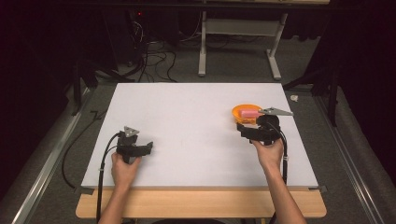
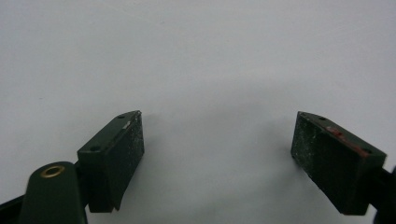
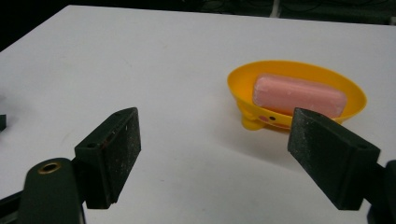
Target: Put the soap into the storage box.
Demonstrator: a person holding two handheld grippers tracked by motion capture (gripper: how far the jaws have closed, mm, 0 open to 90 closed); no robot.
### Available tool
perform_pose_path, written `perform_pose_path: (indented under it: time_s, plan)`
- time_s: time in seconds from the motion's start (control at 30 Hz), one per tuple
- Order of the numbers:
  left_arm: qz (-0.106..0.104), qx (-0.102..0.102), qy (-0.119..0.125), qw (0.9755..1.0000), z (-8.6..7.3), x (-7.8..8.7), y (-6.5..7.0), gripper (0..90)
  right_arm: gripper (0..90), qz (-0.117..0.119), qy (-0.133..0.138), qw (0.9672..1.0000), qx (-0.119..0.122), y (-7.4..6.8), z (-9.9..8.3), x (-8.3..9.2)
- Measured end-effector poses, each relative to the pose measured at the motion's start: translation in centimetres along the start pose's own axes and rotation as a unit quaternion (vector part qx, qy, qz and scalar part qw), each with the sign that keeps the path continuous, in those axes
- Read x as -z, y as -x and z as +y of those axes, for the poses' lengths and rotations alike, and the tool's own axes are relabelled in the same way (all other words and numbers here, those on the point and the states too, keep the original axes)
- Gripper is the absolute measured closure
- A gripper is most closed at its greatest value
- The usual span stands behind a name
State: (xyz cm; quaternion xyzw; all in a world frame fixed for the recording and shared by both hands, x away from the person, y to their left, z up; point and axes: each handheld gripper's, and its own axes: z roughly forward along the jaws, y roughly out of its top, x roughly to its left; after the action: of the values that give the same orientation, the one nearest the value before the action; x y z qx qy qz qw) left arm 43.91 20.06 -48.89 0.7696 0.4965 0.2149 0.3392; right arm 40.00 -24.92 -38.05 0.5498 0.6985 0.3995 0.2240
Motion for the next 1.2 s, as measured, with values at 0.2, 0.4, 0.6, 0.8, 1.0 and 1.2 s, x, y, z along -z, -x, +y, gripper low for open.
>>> perform_pose_path:
  time_s: [0.2,0.4,0.6,0.8,1.0,1.2]
  plan:
    - [0.000,0.000,0.000,1.0000,0.0,0.0,0.0,17.6,18.1,0.008,0.001,1.0000,0.003,-0.5,-0.6,-0.2]
    - [0.000,0.000,0.000,1.0000,0.0,0.0,0.0,17.6,18.2,0.015,0.000,0.9999,0.004,-0.8,-1.1,-0.4]
    - [0.000,0.000,0.000,1.0000,0.0,0.0,0.0,17.6,18.6,0.020,-0.003,0.9998,0.006,-1.1,-1.5,-0.7]
    - [0.000,0.000,0.000,1.0000,0.0,0.0,0.0,17.6,18.9,0.024,-0.009,0.9996,0.009,-1.4,-2.2,-1.2]
    - [0.000,0.000,0.000,1.0000,0.0,0.0,0.0,17.6,19.0,0.025,-0.016,0.9995,0.012,-1.8,-2.8,-1.8]
    - [0.000,0.000,0.000,1.0000,0.0,0.0,0.0,17.6,19.1,0.025,-0.023,0.9993,0.014,-2.0,-3.3,-2.2]
